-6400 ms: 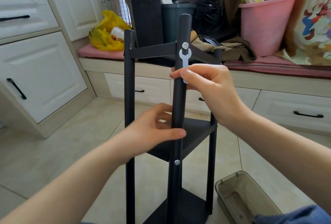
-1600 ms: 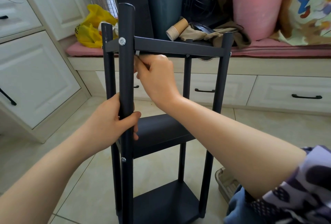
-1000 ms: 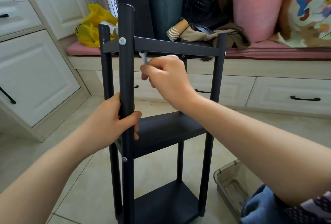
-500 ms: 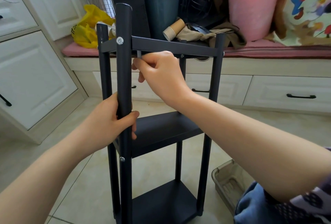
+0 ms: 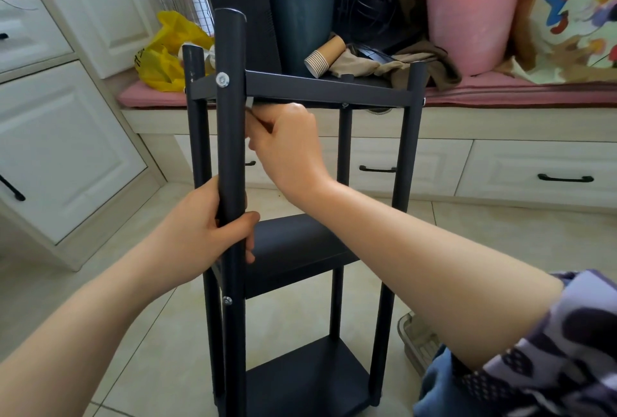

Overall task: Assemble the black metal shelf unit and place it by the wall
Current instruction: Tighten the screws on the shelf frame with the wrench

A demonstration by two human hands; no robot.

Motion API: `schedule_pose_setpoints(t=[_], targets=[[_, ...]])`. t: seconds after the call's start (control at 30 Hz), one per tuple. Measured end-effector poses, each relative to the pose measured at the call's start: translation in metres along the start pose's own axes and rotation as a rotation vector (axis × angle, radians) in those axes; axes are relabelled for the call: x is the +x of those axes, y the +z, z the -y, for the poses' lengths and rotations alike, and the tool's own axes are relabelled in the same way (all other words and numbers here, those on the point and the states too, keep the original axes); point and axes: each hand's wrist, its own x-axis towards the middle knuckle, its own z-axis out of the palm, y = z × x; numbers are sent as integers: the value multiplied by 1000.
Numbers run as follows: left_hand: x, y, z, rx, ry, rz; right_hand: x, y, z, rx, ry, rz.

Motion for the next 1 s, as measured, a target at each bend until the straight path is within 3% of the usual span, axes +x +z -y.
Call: schedule_pose_setpoints(t=[0.27, 0.47, 0.77, 1.0], targets=[[2, 1, 2, 45, 7, -6, 6, 9, -7, 45, -76, -120], [3, 1, 2, 73, 30, 5, 6, 4, -9, 7, -93, -118], [0, -1, 2, 27, 35, 24, -7, -27, -17, -87, 107, 160], [0, -4, 6, -47, 2, 22, -24, -74, -35, -239, 261, 272]])
